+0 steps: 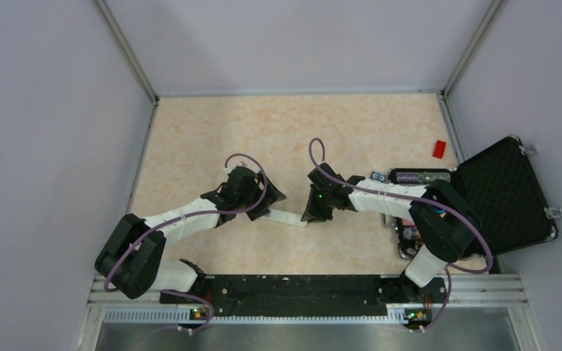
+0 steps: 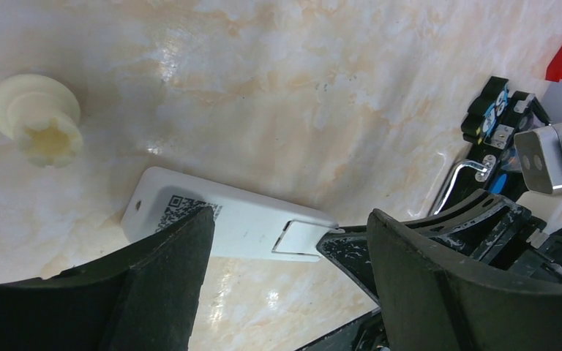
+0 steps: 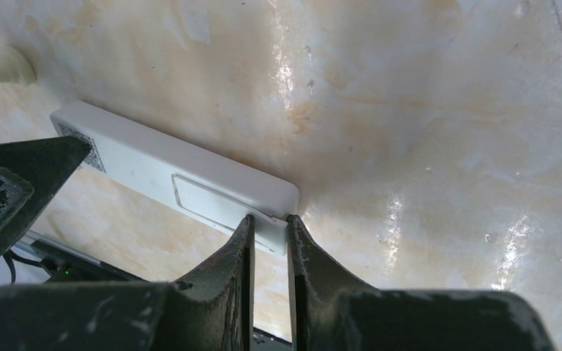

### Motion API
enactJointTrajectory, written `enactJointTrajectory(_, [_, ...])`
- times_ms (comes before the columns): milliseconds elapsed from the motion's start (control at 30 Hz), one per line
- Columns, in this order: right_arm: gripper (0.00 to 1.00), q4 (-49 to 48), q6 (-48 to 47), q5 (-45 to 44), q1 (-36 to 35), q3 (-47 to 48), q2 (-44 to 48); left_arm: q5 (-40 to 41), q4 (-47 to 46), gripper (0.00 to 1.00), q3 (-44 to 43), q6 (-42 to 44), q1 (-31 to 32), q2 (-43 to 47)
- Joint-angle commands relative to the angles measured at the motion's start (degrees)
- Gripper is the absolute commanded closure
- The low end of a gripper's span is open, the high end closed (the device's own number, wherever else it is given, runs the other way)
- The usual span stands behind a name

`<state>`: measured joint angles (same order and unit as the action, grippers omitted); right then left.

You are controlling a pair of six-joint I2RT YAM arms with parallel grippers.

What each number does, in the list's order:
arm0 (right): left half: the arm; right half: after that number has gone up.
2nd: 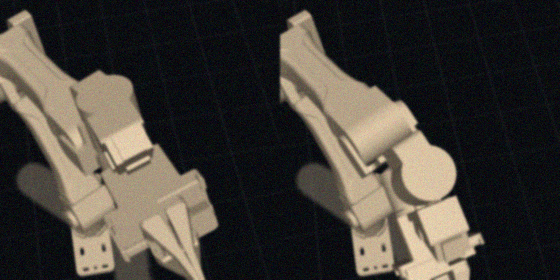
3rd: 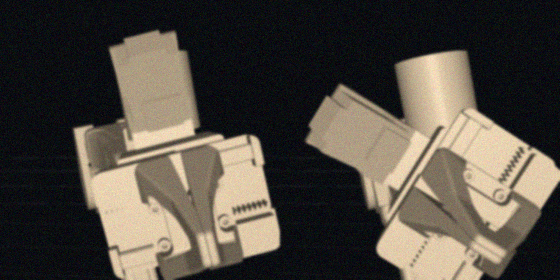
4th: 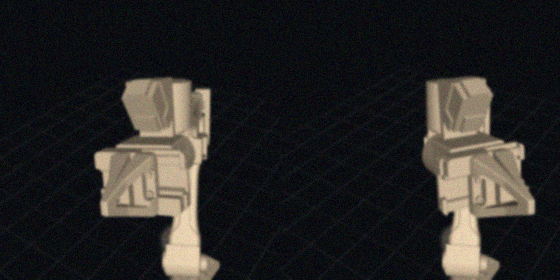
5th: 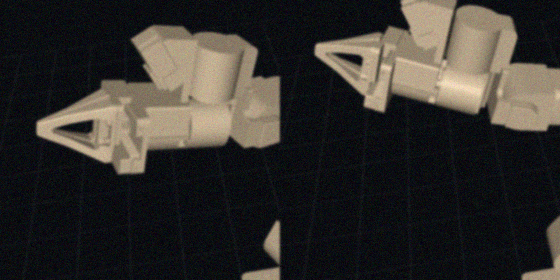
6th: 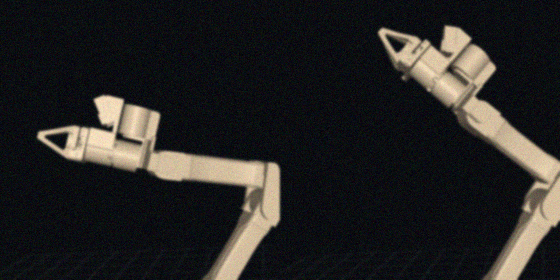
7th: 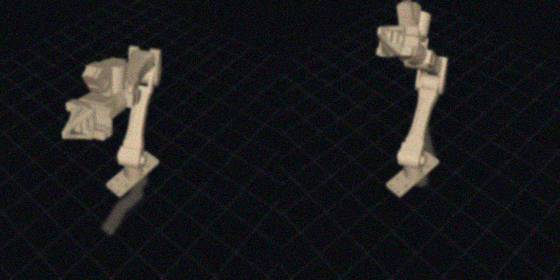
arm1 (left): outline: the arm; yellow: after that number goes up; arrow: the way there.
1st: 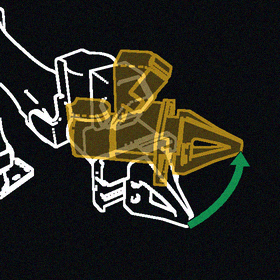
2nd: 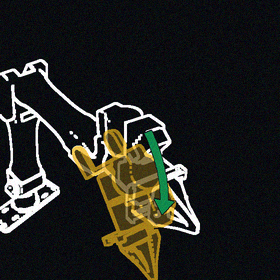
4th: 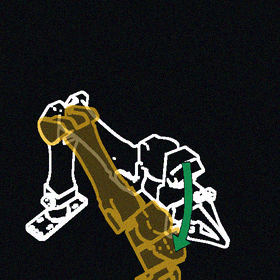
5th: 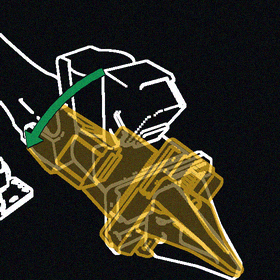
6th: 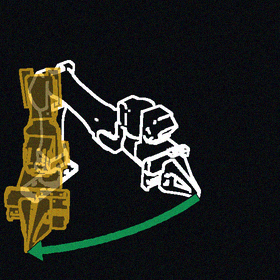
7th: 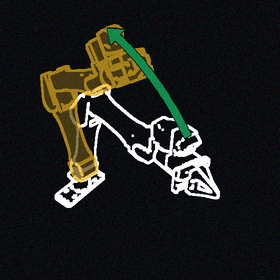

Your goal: Load the batteries into the remote control

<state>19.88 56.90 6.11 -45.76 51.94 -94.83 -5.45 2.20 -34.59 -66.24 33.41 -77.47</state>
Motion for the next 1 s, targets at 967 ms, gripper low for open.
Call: enactJointTrajectory(967, [1.0,-3.93,-0.08,-1.19,-2.06,-11.35,-2.19,6.82,10.68,0.31,1.21,18.11,0.1,1.16])
